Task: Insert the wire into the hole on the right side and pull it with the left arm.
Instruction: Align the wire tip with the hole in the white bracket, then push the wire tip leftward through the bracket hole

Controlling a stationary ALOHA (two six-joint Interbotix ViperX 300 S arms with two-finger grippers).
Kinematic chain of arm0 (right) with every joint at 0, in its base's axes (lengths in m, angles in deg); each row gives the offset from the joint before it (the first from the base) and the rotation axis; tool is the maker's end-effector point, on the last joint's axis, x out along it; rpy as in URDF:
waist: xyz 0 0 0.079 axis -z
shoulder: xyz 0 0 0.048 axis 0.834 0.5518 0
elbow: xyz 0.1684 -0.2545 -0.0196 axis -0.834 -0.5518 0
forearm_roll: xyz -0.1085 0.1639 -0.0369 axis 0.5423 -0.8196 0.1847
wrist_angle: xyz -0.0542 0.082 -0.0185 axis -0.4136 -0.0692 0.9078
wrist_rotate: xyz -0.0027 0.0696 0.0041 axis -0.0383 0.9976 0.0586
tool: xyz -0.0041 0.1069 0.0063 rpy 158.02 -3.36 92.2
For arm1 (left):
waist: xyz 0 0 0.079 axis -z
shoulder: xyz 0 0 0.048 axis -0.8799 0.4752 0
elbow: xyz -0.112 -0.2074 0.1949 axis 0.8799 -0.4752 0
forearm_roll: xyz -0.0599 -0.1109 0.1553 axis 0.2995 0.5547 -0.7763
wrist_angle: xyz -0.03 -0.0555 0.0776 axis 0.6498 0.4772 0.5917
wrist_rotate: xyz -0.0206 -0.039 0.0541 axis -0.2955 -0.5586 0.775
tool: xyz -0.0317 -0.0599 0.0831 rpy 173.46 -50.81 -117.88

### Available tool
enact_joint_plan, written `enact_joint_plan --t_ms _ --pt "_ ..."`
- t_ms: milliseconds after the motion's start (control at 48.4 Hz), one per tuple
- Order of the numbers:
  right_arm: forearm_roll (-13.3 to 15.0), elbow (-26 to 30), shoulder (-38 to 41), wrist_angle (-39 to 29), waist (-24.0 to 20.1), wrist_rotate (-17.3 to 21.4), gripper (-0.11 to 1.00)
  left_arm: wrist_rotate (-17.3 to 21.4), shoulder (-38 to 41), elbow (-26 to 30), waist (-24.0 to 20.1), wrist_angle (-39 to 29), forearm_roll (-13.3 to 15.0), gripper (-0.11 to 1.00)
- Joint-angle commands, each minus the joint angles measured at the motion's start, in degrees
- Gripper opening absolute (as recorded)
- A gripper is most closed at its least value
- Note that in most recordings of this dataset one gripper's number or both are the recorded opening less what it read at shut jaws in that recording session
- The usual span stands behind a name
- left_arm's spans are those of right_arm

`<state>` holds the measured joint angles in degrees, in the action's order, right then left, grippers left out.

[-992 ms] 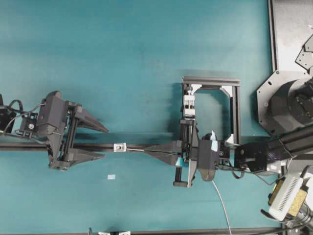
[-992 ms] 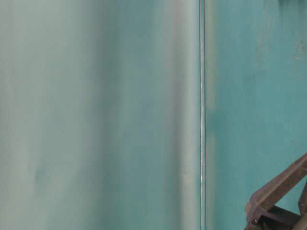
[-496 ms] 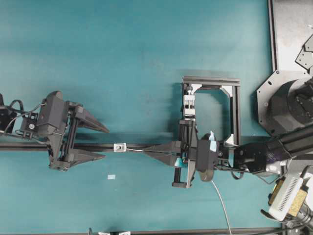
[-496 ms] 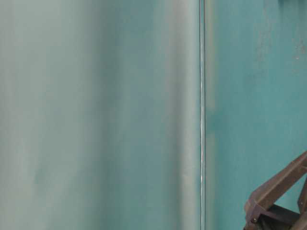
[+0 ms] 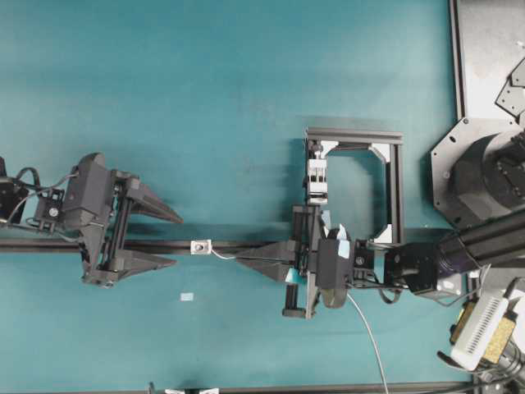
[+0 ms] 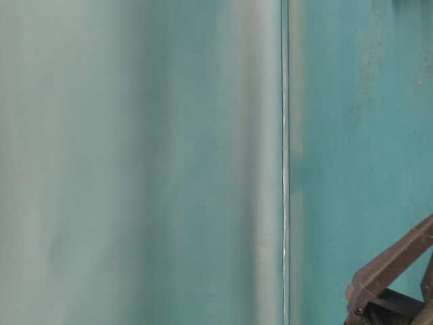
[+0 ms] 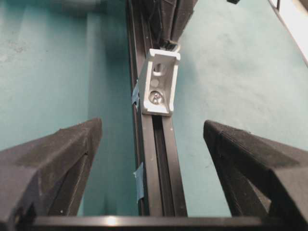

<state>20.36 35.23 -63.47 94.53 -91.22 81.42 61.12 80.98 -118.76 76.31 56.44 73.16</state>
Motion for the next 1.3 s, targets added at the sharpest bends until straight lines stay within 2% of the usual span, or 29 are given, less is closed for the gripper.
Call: enact_joint_plan --t_ms 0,331,558,888,1281 --pt "-0.88 0.26 -0.79 0.26 0.70 -0.09 -0.05 0.09 -1.41 0.70 0.18 0.00 -0.09 0.51" --pt "-1.32 -2.55 -3.78 0.26 0.79 -0.26 -0.05 0.09 -1.58 0.70 0.18 -0.09 -0.18 0.51" --pt "-1.32 -2.46 -4.04 0.26 0.70 -0.44 -0.05 0.09 -1.76 0.79 0.18 -0.09 -0.18 0.51" --pt "0.70 -2.46 -4.04 0.18 0.44 -0.53 -0.05 0.18 -1.76 0.88 0.18 -0.26 -0.18 0.51" --pt "1.23 -2.11 -4.04 0.44 0.44 -0.53 -0.05 0.18 -1.67 0.88 0.18 -0.62 -0.26 0.50"
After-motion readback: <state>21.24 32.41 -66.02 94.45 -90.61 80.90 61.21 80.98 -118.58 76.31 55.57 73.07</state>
